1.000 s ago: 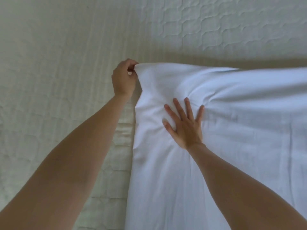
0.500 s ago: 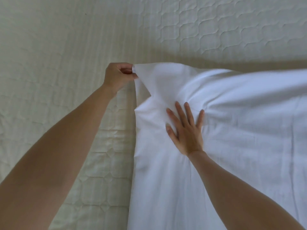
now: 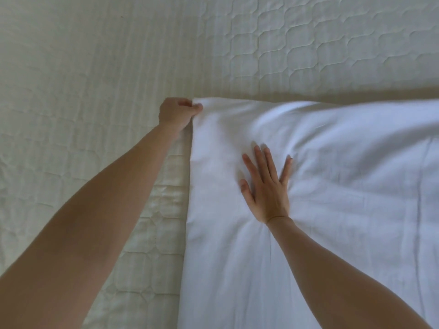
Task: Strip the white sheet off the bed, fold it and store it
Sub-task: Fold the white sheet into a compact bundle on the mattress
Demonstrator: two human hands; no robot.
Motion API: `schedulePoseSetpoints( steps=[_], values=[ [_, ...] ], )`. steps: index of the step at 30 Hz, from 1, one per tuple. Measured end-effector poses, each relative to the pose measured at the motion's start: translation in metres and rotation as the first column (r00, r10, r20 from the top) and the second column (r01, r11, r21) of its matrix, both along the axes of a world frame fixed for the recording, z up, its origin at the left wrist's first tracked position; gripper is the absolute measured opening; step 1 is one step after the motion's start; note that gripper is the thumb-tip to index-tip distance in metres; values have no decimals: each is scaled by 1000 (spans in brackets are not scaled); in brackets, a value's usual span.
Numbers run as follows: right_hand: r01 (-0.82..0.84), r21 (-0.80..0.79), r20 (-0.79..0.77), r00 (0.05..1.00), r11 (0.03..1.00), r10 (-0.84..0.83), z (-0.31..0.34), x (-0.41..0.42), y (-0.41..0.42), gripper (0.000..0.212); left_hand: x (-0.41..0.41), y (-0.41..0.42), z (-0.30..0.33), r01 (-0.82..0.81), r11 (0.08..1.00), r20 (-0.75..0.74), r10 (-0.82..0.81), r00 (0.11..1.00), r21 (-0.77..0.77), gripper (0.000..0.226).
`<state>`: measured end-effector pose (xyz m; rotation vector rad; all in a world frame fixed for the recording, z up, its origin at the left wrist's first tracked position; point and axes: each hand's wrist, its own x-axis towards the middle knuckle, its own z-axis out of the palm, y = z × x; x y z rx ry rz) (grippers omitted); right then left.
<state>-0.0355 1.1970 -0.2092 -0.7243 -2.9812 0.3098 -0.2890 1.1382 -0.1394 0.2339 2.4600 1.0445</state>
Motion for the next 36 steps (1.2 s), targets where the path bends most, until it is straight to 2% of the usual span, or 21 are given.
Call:
schedulePoseSetpoints(
  steps=[2,3,7,9,11,15,17,20,22,24,26,27,29,30,31,32,33,34,35,36],
  values=[
    [5,0,0,1000,1000,-5,0,0,0,56,2,4,-4,-182,983,-105,181,978,4,26],
    [7,-2,-1,1000,1000,-7,-1,1,0,56,4,4,-9,-223,975,-138,220,966,-12,27],
    [28,12,65,997,1000,-29,-3,0,1,58,14,5,-29,-189,982,-211,181,961,-21,34],
    [34,16,98,995,999,-36,-5,-2,3,59,15,1,-28,-171,984,-149,176,973,43,47],
    [41,18,112,993,999,-43,-6,-2,4,59,19,-10,-24,-93,993,-50,97,994,71,60],
    [42,27,113,993,999,-44,-8,-2,4,60,43,-40,-23,93,992,66,-88,994,-82,61],
    [33,27,107,994,999,-36,-10,-3,4,60,50,-41,-25,31,999,89,-29,996,-19,57],
    [20,26,66,998,999,-22,-10,0,2,60,52,-28,-20,-216,946,203,168,965,244,54],
    [14,-21,18,1000,1000,-14,-10,0,4,60,52,-21,-13,-254,906,180,202,963,340,46],
    [-1,-116,-85,996,993,-9,-7,0,7,60,60,-26,-4,-173,921,43,169,985,349,40],
    [-1,-350,-295,949,937,-109,6,3,7,54,77,-43,10,-69,948,-67,94,993,312,35],
    [2,-469,-444,864,883,-238,15,7,6,47,88,-54,15,-4,951,-107,39,993,308,30],
    [57,-527,-659,603,848,-450,35,18,3,31,110,-77,22,142,947,-170,-96,981,288,26],
    [113,-473,-701,552,874,-451,47,21,5,31,120,-88,24,215,940,-206,-163,965,265,27],
    [174,-363,-702,595,915,-391,61,25,5,40,134,-102,25,291,931,-249,-234,940,221,27],
    [196,-213,-634,717,957,-288,74,27,8,56,147,-114,27,366,917,-308,-306,901,160,27],
    [157,-69,-469,867,985,-171,84,28,12,72,158,-126,27,439,894,-363,-381,851,90,26],
    [71,46,-232,971,996,-58,92,31,18,80,170,-137,26,499,866,-413,-447,794,22,24],
    [-27,94,-8,1000,995,28,99,39,23,79,183,-148,23,535,844,-442,-491,751,-29,22],
    [-86,84,153,986,993,73,104,43,27,71,191,-157,17,544,837,-458,-510,728,-67,23]
  ],
)
